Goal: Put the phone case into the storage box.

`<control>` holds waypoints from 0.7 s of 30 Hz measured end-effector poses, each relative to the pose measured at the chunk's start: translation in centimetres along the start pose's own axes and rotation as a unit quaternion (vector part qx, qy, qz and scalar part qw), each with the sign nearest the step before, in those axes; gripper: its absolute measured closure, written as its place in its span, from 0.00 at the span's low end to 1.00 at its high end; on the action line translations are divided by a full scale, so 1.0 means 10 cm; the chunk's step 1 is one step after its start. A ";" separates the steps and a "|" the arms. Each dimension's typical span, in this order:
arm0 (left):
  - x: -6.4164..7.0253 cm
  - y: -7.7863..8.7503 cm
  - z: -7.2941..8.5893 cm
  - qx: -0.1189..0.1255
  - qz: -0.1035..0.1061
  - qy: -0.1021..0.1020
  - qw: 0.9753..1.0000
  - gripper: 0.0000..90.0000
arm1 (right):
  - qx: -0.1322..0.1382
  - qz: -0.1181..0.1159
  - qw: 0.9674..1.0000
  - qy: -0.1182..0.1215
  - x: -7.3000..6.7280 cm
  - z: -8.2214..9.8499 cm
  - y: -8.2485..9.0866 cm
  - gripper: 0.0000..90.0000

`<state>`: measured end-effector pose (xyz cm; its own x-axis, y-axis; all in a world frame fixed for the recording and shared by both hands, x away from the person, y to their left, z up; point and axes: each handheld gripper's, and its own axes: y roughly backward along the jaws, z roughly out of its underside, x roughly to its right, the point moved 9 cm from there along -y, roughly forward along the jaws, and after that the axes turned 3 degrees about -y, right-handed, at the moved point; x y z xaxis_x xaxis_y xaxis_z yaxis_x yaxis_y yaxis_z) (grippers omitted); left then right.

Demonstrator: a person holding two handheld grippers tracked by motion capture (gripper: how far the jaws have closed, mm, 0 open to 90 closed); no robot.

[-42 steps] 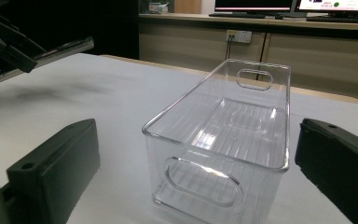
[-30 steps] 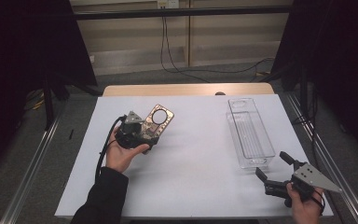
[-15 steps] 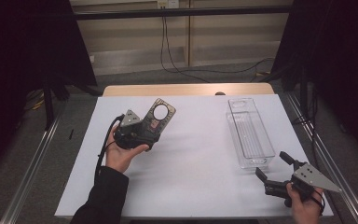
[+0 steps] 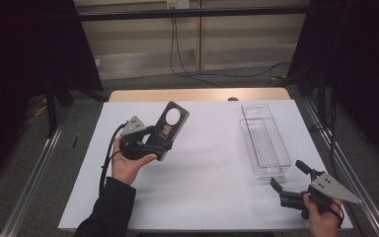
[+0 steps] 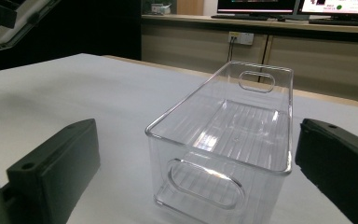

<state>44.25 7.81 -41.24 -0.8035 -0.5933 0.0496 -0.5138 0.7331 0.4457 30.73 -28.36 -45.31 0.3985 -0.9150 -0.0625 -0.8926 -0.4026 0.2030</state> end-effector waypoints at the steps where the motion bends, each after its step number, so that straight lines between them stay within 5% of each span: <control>1: 0.02 0.01 -0.01 0.001 0.003 0.000 1.000 0.14 | 0.000 -0.001 1.000 0.001 0.00 0.00 0.00 0.00; 13: 0.31 0.00 0.11 0.003 0.059 -0.006 0.998 0.14 | -0.006 -0.022 1.000 0.019 -0.06 0.00 0.00 0.00; 21: 0.52 0.04 0.10 0.032 0.088 -0.022 0.995 0.14 | -0.013 -0.036 0.999 0.024 -0.12 0.01 -0.02 0.00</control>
<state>39.57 5.37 -41.74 -0.8944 -0.4398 0.0813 -0.3814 0.8449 0.3750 30.45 -27.20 -45.40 0.4724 -0.8808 -0.0317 -0.8552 -0.4668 0.2250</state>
